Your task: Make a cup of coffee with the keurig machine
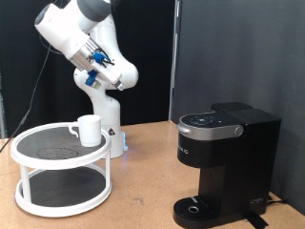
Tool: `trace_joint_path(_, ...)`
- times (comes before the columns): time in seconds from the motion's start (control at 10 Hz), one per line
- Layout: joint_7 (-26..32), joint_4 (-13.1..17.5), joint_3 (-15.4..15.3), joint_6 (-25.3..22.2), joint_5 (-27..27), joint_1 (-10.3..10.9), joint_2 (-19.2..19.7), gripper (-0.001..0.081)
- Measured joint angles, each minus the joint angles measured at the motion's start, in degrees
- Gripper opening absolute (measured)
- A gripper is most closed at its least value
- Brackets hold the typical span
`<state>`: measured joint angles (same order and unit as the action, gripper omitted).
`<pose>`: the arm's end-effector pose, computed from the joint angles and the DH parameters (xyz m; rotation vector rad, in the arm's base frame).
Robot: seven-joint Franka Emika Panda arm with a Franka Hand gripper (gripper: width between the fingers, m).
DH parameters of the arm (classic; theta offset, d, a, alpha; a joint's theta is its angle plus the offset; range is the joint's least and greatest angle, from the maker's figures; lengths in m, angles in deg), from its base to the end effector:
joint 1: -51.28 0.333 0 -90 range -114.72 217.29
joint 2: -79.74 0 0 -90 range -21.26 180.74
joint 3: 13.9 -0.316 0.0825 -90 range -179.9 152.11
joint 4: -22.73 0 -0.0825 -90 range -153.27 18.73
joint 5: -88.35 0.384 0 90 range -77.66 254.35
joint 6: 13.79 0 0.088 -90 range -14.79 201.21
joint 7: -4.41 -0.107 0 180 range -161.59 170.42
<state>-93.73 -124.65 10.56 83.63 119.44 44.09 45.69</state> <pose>0.3136 -0.1387 0.4442 -1.0129 2.3437 0.9553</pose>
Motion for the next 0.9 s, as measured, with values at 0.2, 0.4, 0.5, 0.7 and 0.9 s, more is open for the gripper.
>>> trace_joint_path(0.2, 1.04, 1.86, 3.75, -5.61, -3.00, -1.22, -0.03, 0.0000)
trace_joint_path(0.4, 1.85, 3.00, 6.45, -5.96, -4.22, -3.23, -0.18, 0.0000)
trace_joint_path(0.5, 2.33, 3.42, 7.58, -5.49, -4.37, -4.26, -0.24, 0.0000)
trace_joint_path(0.7, 3.01, 4.16, 9.30, -4.30, -4.38, -5.50, -0.31, 0.0000)
trace_joint_path(0.9, 3.87, 4.26, 10.37, -3.14, -4.48, -6.09, -0.34, 0.0000)
